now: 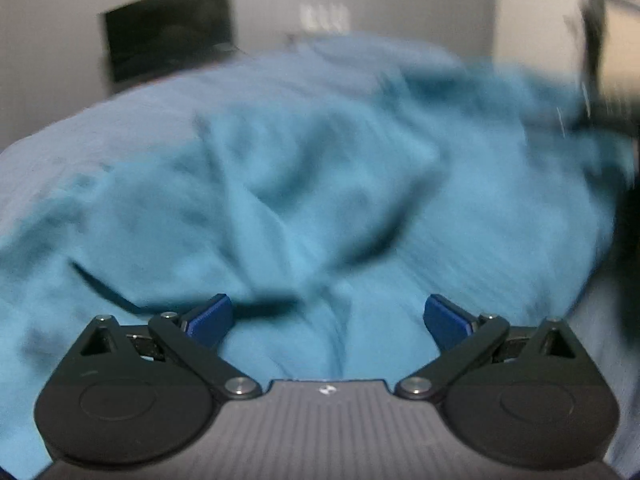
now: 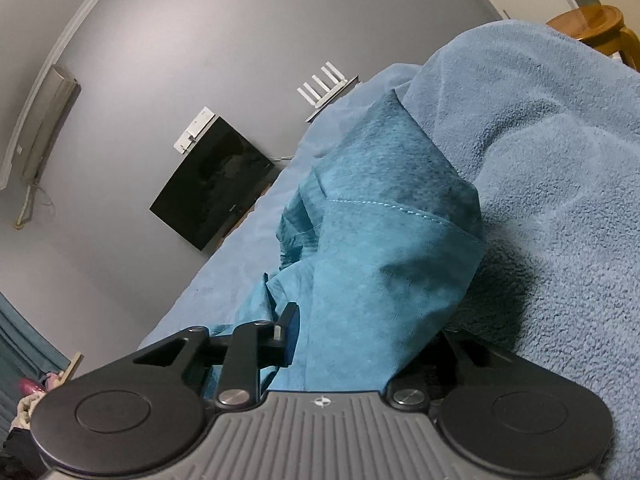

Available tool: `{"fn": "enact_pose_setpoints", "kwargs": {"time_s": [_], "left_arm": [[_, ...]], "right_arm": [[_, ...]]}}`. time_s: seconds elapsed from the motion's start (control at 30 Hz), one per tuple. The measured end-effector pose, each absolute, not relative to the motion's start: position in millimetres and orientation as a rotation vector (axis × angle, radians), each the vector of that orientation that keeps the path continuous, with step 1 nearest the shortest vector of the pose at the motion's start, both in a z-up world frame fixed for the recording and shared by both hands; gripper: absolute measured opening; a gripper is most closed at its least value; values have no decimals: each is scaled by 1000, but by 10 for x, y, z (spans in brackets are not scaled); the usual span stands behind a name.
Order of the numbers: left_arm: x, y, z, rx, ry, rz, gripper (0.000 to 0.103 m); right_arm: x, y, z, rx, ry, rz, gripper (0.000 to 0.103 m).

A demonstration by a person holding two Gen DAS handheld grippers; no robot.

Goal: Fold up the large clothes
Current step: 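Grasp the teal jacket corner with the right gripper and lift it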

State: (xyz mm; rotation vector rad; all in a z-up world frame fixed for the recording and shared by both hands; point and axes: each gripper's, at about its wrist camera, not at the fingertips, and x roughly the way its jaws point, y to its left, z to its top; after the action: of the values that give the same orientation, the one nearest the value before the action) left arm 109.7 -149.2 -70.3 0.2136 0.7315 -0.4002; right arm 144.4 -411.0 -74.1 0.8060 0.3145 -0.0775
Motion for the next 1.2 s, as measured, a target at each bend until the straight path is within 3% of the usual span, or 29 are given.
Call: {"fn": "enact_pose_setpoints", "kwargs": {"time_s": [0.1,0.37,0.53,0.67,0.93,1.1,1.2], "left_arm": [[959,-1584,-953,245,729,-390,103],[756,-1196,-618,172,617,-356,103],[839,-1005,-842,227,780,-354,103],[836,-1077,-879,280,778,-357,103],[1021,-1059,-508,187,577,-250,103],[1381,-1208,-747,287,659,-135,103],[1431,-1128,-918,240,724,-148,103]], "right_arm": [[1517,-4149,-757,807,334,-56,31],[1557,-4148,-696,770,328,-54,33],[1564,-4138,-704,779,333,-51,34],[1556,-4126,-716,772,339,-55,34],[1553,-4080,-702,758,329,-73,34],[1529,-3931,-604,649,300,-70,13],[1435,-3681,-447,497,245,-22,11]]}}
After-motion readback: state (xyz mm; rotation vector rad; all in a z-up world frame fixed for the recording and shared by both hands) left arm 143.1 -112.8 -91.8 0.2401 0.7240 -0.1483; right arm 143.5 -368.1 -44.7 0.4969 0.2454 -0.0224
